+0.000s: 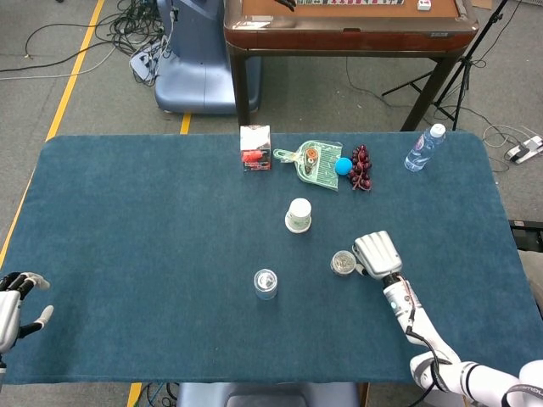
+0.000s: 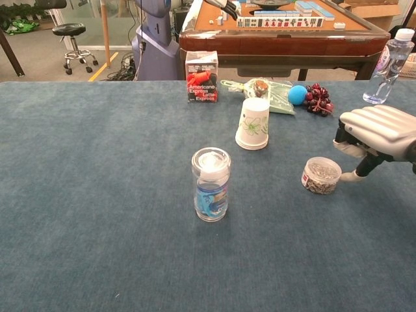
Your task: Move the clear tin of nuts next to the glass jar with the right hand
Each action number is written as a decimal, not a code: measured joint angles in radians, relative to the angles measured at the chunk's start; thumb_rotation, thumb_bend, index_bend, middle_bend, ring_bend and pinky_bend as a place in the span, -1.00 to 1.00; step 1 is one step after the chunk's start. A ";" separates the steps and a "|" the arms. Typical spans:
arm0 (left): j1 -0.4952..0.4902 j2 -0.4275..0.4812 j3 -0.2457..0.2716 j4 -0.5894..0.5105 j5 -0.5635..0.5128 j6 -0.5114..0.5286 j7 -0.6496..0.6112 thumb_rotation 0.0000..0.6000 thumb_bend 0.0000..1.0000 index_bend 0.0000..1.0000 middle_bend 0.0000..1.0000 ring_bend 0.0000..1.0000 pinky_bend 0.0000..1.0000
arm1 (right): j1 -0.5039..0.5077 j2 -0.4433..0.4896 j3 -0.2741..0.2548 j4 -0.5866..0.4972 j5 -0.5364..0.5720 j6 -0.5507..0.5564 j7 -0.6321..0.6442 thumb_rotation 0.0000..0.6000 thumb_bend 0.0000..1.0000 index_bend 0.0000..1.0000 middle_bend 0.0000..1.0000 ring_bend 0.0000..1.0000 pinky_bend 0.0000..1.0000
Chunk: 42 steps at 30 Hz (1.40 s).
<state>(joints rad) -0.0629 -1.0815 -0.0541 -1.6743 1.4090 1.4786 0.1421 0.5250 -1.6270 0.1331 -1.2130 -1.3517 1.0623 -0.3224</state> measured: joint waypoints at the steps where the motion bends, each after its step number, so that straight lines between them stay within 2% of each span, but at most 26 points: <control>1: 0.001 0.000 0.000 0.000 0.000 0.001 -0.001 1.00 -0.42 -0.12 -0.30 -0.51 -0.09 | 0.003 -0.003 0.000 0.003 0.000 -0.002 0.000 1.00 -1.00 1.00 1.00 1.00 1.00; 18: 0.002 0.003 0.002 0.000 0.014 0.008 -0.009 1.00 -0.42 -0.11 -0.29 -0.49 -0.09 | 0.084 -0.064 0.019 0.033 -0.001 -0.042 -0.052 1.00 -1.00 1.00 1.00 1.00 1.00; 42: 0.005 0.011 -0.002 -0.004 -0.006 0.002 -0.009 1.00 -0.42 -0.11 -0.29 -0.49 -0.09 | 0.182 -0.152 0.055 0.103 0.011 -0.076 -0.053 1.00 -1.00 1.00 1.00 1.00 1.00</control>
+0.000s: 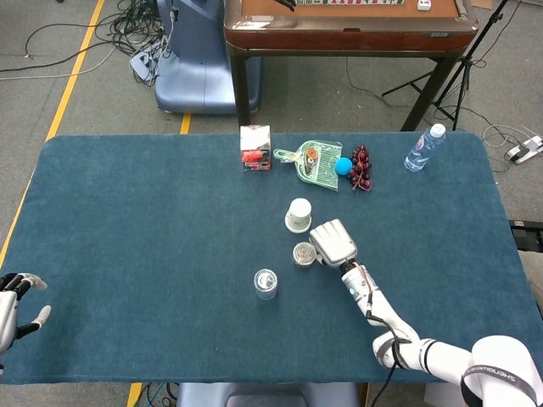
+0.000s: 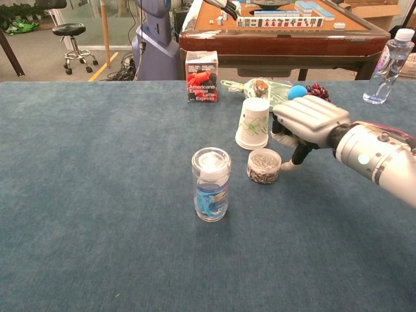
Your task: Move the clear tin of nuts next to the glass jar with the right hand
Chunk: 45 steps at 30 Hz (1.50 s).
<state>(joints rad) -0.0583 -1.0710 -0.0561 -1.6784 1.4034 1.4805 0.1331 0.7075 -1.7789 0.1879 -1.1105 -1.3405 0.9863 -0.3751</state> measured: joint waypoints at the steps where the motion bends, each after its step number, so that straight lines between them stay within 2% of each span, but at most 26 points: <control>1: 0.000 0.000 0.000 0.000 -0.001 -0.001 -0.001 1.00 -0.42 -0.11 -0.29 -0.49 -0.09 | 0.003 -0.004 0.001 0.002 0.000 0.000 0.000 1.00 -1.00 1.00 1.00 1.00 1.00; 28: 0.003 0.008 -0.001 0.004 -0.007 -0.006 -0.028 1.00 -0.42 -0.11 -0.29 -0.49 -0.09 | 0.093 -0.118 0.022 0.083 -0.003 -0.006 -0.005 1.00 -1.00 1.00 1.00 1.00 1.00; 34: 0.003 0.007 0.001 0.007 -0.009 -0.007 -0.019 1.00 -0.42 -0.11 -0.29 -0.49 -0.09 | 0.064 -0.079 0.010 0.019 -0.006 0.024 -0.002 1.00 -1.00 1.00 1.00 1.00 1.00; 37: 0.004 0.005 -0.003 0.007 -0.013 -0.004 -0.017 1.00 -0.42 -0.11 -0.29 -0.49 -0.09 | 0.042 -0.040 0.009 -0.047 0.012 0.035 -0.013 1.00 -1.00 1.00 1.00 1.00 1.00; 39: 0.004 0.005 -0.004 0.007 -0.015 -0.003 -0.012 1.00 -0.42 -0.11 -0.29 -0.49 -0.09 | 0.025 -0.001 0.006 -0.109 0.032 0.038 -0.038 1.00 -1.00 0.92 0.99 0.91 1.00; 41: 0.004 0.004 -0.004 0.006 -0.013 -0.001 -0.007 1.00 -0.42 -0.11 -0.29 -0.49 -0.09 | 0.006 0.045 0.001 -0.183 0.056 0.044 -0.084 1.00 -1.00 0.77 0.85 0.73 1.00; 45: 0.005 0.004 0.000 -0.001 0.001 0.008 0.004 1.00 -0.42 -0.11 -0.29 -0.49 -0.09 | -0.037 0.147 -0.015 -0.354 0.110 0.070 -0.189 1.00 -1.00 0.46 0.33 0.57 0.98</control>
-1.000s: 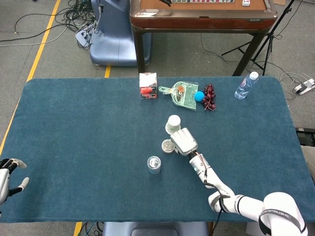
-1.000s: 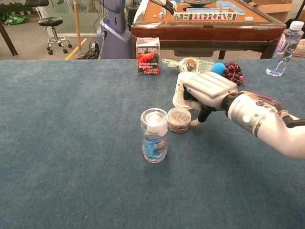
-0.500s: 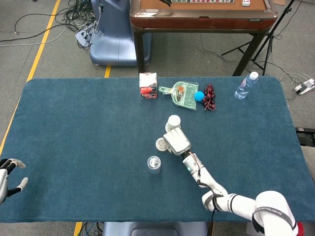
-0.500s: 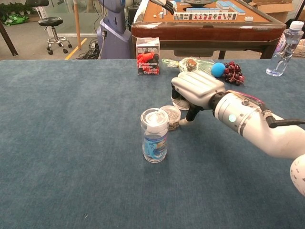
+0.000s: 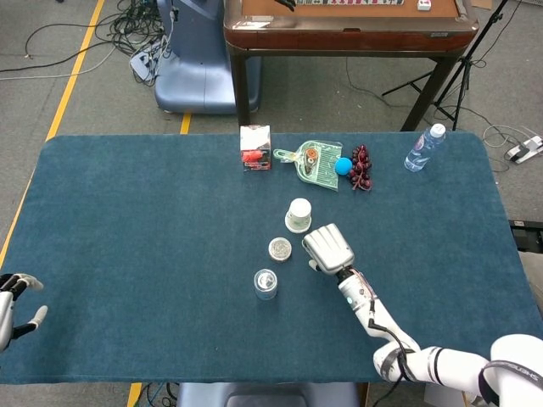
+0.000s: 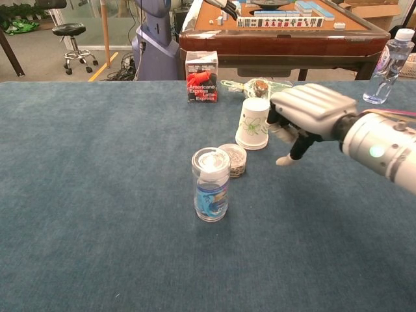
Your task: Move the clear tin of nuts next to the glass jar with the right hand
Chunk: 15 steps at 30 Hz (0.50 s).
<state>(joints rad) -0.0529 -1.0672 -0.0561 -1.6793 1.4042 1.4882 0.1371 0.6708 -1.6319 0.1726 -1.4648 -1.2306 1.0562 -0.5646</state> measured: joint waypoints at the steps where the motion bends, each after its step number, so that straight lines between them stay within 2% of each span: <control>1: 0.001 0.000 0.001 -0.002 0.005 0.004 0.003 1.00 -0.42 -0.11 -0.29 -0.49 -0.09 | -0.011 0.027 -0.006 -0.044 0.012 0.009 -0.025 1.00 -1.00 0.41 0.26 0.52 0.94; 3: 0.003 0.001 0.004 -0.008 0.017 0.013 0.007 1.00 -0.42 -0.11 -0.29 -0.49 -0.09 | -0.041 0.095 -0.024 -0.145 0.038 0.035 -0.085 1.00 -1.00 0.30 0.10 0.33 0.74; 5: 0.004 0.003 0.007 -0.013 0.027 0.019 0.011 1.00 -0.42 -0.12 -0.29 -0.48 -0.09 | -0.077 0.169 -0.050 -0.239 0.057 0.076 -0.148 1.00 -1.00 0.21 -0.05 0.06 0.36; 9: 0.005 0.003 0.013 -0.018 0.040 0.021 0.021 1.00 -0.42 -0.14 -0.29 -0.48 -0.09 | -0.153 0.294 -0.123 -0.351 0.051 0.171 -0.226 1.00 -0.99 0.16 -0.15 -0.16 -0.14; 11: 0.005 0.001 0.014 -0.019 0.044 0.020 0.025 1.00 -0.42 -0.16 -0.29 -0.48 -0.09 | -0.187 0.333 -0.153 -0.374 0.017 0.216 -0.222 1.00 -0.99 0.16 -0.15 -0.20 -0.26; 15: 0.004 -0.005 0.019 -0.019 0.061 0.023 0.029 1.00 -0.42 -0.19 -0.29 -0.48 -0.09 | -0.261 0.389 -0.206 -0.393 -0.080 0.302 -0.168 1.00 -0.99 0.16 -0.15 -0.24 -0.32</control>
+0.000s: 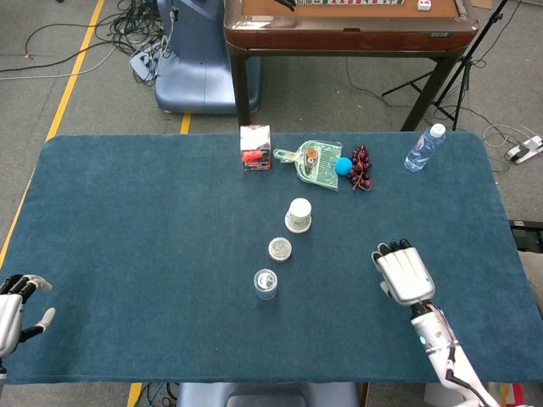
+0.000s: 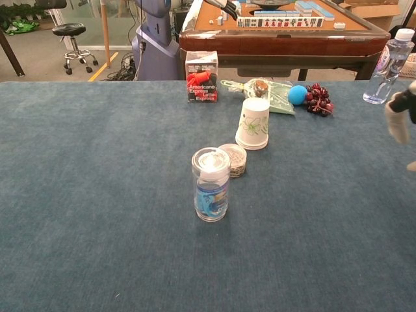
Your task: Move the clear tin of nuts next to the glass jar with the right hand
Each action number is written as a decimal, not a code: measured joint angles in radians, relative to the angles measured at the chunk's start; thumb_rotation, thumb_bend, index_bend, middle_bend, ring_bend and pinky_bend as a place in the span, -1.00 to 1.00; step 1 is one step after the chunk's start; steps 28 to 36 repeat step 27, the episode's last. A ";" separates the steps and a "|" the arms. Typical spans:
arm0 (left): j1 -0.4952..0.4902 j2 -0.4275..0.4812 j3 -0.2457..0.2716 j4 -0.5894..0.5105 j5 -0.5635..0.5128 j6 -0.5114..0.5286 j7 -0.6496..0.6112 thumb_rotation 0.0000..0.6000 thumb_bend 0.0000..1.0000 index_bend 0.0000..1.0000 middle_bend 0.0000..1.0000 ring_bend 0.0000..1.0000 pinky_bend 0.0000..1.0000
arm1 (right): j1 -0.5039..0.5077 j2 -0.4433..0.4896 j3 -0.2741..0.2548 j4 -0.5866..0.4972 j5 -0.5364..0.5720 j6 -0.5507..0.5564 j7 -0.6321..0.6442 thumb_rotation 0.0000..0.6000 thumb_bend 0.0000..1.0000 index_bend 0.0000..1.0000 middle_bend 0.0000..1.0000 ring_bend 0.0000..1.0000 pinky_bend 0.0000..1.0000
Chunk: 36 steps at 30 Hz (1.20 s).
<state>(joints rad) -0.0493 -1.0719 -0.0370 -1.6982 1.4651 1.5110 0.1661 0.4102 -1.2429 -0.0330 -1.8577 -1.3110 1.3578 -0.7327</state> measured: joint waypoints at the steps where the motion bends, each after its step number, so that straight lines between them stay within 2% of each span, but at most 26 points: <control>1: 0.000 -0.001 0.002 -0.001 0.004 0.000 0.003 1.00 -0.42 -0.19 -0.29 -0.48 -0.09 | -0.021 0.015 -0.013 -0.003 -0.023 0.022 0.017 1.00 -0.99 0.16 -0.15 -0.24 -0.33; 6: 0.001 -0.004 0.009 -0.006 0.019 0.005 0.023 1.00 -0.42 -0.21 -0.28 -0.48 -0.09 | -0.127 0.101 -0.075 -0.009 -0.120 0.128 0.124 1.00 -0.96 0.14 -0.18 -0.26 -0.33; 12: 0.005 -0.006 0.015 -0.006 0.031 0.012 0.031 1.00 -0.42 -0.24 -0.28 -0.48 -0.09 | -0.218 0.149 -0.111 0.024 -0.169 0.203 0.259 1.00 -0.92 0.11 -0.21 -0.27 -0.33; 15: 0.004 -0.008 0.010 -0.005 0.032 0.017 0.028 1.00 -0.42 -0.24 -0.28 -0.48 -0.09 | -0.253 0.166 -0.111 0.051 -0.177 0.220 0.304 1.00 -0.90 0.11 -0.22 -0.27 -0.33; 19: 0.002 -0.011 0.010 -0.003 0.033 0.013 0.035 1.00 -0.42 -0.24 -0.28 -0.48 -0.09 | -0.265 0.177 -0.102 0.055 -0.185 0.231 0.297 1.00 -0.90 0.11 -0.22 -0.28 -0.33; 27: -0.008 -0.026 0.015 -0.002 0.043 -0.004 0.057 1.00 -0.42 -0.24 -0.28 -0.48 -0.09 | -0.284 0.204 -0.066 0.062 -0.173 0.195 0.365 1.00 -0.90 0.11 -0.22 -0.28 -0.33; 36: -0.008 -0.026 0.015 -0.002 0.043 -0.004 0.057 1.00 -0.42 -0.24 -0.28 -0.48 -0.09 | -0.284 0.204 -0.066 0.062 -0.173 0.195 0.365 1.00 -0.90 0.11 -0.22 -0.28 -0.33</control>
